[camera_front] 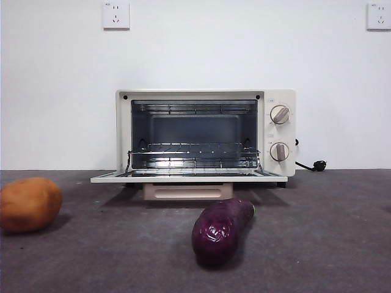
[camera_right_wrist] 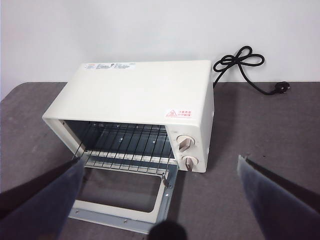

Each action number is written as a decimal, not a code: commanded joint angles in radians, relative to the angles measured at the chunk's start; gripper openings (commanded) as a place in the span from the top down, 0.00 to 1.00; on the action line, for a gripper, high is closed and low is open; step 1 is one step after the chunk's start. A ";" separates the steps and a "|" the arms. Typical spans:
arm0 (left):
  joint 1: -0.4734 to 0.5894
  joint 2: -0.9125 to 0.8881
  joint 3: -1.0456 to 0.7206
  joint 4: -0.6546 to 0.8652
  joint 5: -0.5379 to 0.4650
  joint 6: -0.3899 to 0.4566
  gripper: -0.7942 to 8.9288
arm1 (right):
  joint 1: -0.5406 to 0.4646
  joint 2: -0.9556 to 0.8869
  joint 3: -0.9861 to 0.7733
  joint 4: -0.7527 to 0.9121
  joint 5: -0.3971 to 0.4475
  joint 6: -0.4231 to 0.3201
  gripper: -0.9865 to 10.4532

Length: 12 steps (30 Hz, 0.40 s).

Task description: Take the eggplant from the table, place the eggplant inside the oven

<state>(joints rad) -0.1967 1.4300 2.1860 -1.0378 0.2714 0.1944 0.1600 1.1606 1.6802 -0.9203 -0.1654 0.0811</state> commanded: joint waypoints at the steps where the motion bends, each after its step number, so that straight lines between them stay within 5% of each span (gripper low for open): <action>1: 0.004 -0.057 -0.003 -0.015 -0.041 0.011 0.92 | 0.016 0.002 0.002 -0.002 -0.003 -0.006 0.34; 12: 0.003 -0.203 -0.004 -0.103 -0.168 0.039 0.92 | 0.116 0.073 0.002 -0.138 -0.002 0.002 0.34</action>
<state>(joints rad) -0.1951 1.2327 2.1860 -1.1393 0.1066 0.2176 0.2649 1.2194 1.6810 -1.0515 -0.1650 0.0814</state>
